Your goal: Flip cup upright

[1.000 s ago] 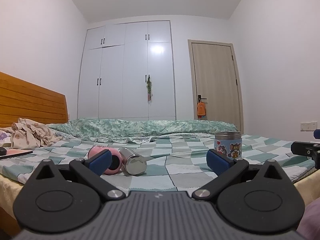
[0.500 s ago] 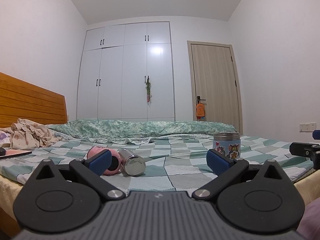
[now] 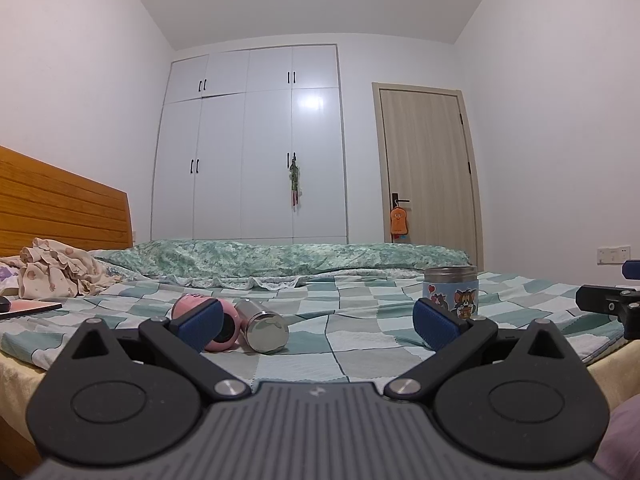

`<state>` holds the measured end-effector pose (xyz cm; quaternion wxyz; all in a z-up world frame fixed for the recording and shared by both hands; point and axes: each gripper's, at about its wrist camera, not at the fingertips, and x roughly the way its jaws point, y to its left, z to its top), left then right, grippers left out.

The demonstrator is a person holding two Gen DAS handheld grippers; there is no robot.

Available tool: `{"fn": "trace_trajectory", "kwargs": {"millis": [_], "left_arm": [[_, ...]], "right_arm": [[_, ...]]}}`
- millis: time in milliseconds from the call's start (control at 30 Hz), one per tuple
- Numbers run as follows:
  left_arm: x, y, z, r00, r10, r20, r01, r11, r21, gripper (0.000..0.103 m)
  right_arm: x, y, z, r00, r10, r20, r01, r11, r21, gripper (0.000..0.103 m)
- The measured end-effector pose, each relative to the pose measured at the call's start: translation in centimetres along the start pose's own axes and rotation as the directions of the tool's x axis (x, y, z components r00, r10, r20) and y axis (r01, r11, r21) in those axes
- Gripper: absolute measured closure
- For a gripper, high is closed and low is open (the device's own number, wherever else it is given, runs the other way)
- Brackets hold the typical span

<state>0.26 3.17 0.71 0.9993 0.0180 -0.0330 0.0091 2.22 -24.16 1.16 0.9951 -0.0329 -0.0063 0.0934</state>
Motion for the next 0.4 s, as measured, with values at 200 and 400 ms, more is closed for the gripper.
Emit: {"fn": "trace_trajectory", "kwargs": {"millis": [200,400], "left_arm": [[-0.23,0.32,0.14,1.0,-0.001,0.004,0.001,1.0,-0.009,0.0],[-0.49,0.54,0.11,1.0,-0.011,0.014,0.011,1.0,-0.008,0.0]], "right_arm": [[0.01,0.01,-0.01,1.0,0.0,0.0,0.0,1.0,-0.001,0.0],[0.01,0.03,-0.03,1.0,0.0,0.0,0.0,1.0,-0.001,0.0]]}}
